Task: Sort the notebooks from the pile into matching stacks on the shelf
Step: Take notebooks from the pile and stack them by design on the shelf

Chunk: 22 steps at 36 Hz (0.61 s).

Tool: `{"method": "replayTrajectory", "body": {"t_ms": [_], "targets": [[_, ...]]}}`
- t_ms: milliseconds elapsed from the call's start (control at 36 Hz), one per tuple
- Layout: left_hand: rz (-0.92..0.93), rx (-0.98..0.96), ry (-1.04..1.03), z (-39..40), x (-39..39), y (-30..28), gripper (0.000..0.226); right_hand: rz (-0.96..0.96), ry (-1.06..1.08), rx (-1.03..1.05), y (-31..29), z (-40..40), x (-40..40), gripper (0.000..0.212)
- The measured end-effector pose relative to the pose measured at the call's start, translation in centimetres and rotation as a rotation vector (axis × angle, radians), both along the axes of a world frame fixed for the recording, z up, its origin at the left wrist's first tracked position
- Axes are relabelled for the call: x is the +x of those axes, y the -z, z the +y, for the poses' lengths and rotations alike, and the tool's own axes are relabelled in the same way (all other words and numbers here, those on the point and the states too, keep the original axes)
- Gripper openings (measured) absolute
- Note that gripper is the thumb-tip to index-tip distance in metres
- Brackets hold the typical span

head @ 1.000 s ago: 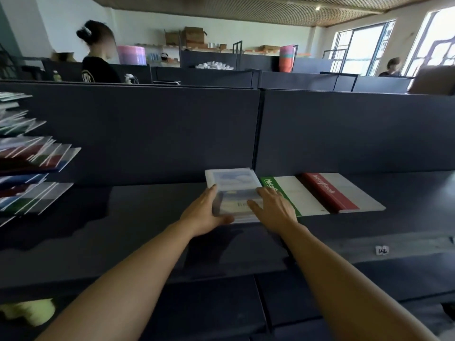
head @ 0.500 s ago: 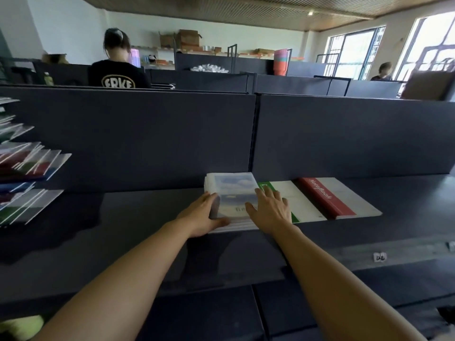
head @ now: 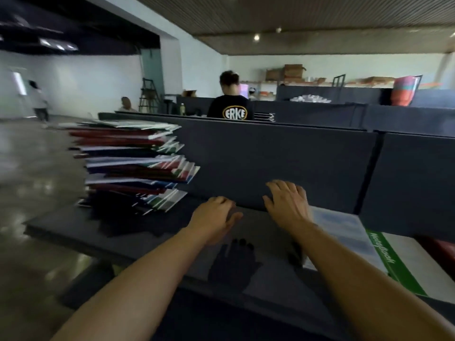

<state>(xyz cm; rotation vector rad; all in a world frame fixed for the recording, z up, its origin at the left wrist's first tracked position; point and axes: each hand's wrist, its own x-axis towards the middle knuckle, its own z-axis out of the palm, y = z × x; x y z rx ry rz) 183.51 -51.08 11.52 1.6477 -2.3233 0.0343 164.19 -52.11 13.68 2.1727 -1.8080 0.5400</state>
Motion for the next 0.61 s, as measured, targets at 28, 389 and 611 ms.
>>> {"method": "replayTrajectory", "body": {"t_ms": [28, 389, 611], "targets": [[0.011, -0.024, -0.017, 0.0, 1.3, -0.4, 0.052, 0.005, -0.032, -0.019, -0.6, -0.3, 1.4, 0.045], [0.01, -0.204, -0.144, -0.7, 15.3, -3.8, 0.041, -0.038, -0.275, -0.199, -9.2, -3.0, 19.5, 0.052], [0.017, -0.219, -0.074, -2.3, 19.3, -3.6, 0.042, 0.024, -0.273, -0.106, -10.9, -6.3, 25.4, 0.075]]}}
